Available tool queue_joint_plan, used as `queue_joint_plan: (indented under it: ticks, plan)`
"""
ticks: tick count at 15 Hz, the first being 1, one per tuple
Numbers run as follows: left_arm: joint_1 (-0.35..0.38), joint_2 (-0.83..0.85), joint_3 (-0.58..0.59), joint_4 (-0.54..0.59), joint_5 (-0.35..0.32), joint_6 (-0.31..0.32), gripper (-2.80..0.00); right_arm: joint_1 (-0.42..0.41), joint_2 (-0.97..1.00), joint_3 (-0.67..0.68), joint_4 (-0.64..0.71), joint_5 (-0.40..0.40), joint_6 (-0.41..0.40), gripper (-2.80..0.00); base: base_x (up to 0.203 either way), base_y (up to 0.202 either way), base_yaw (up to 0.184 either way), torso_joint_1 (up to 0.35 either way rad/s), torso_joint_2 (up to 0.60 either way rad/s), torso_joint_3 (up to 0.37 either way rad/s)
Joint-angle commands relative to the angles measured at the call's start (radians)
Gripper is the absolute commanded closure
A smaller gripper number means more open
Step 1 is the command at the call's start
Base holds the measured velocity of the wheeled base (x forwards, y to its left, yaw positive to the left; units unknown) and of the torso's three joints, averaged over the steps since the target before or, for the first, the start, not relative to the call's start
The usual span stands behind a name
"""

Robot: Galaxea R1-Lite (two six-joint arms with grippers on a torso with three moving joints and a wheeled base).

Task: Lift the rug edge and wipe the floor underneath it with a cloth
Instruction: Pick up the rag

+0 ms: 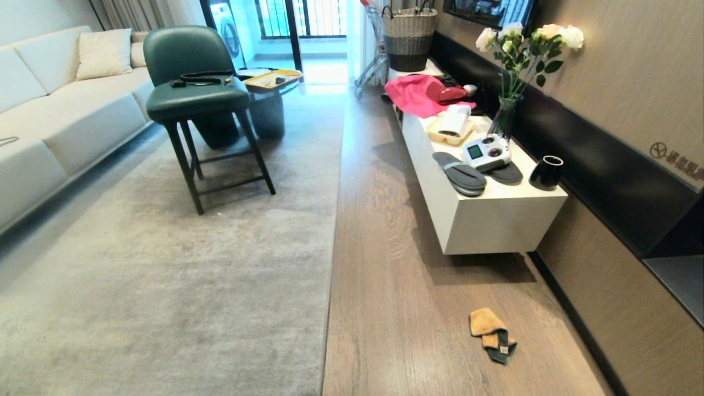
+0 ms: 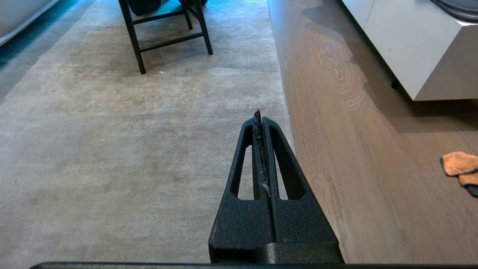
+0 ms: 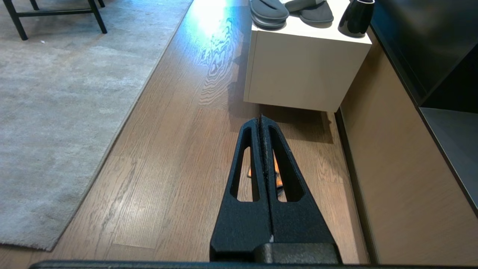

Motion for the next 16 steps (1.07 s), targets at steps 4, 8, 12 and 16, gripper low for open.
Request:
queue_joint_plan:
  ticks: [4, 8, 12, 16]
  plan:
    - [-0.001, 0.000, 0.000, -0.002, 0.001, -0.006, 0.00, 0.000, 0.001, 0.000, 0.001, 0.001, 0.000, 0.00, 0.000, 0.000, 0.000, 0.000, 0.00, 0.000]
    - [-0.001, 0.000, 0.000, -0.002, 0.001, -0.007, 0.00, 0.000, 0.001, 0.000, 0.001, 0.001, -0.001, 0.00, 0.000, 0.000, 0.000, 0.000, 0.00, 0.000]
    - [-0.001, 0.000, 0.000, -0.002, 0.001, -0.007, 0.00, 0.000, 0.001, 0.000, 0.000, 0.001, -0.001, 0.00, 0.000, 0.000, 0.000, 0.000, 0.00, 0.000]
    - [0.000, 0.000, 0.000, -0.002, 0.000, -0.010, 0.00, 0.000, 0.001, 0.000, 0.001, 0.001, 0.000, 0.00, 0.000, 0.000, 0.000, 0.001, 0.00, -0.008]
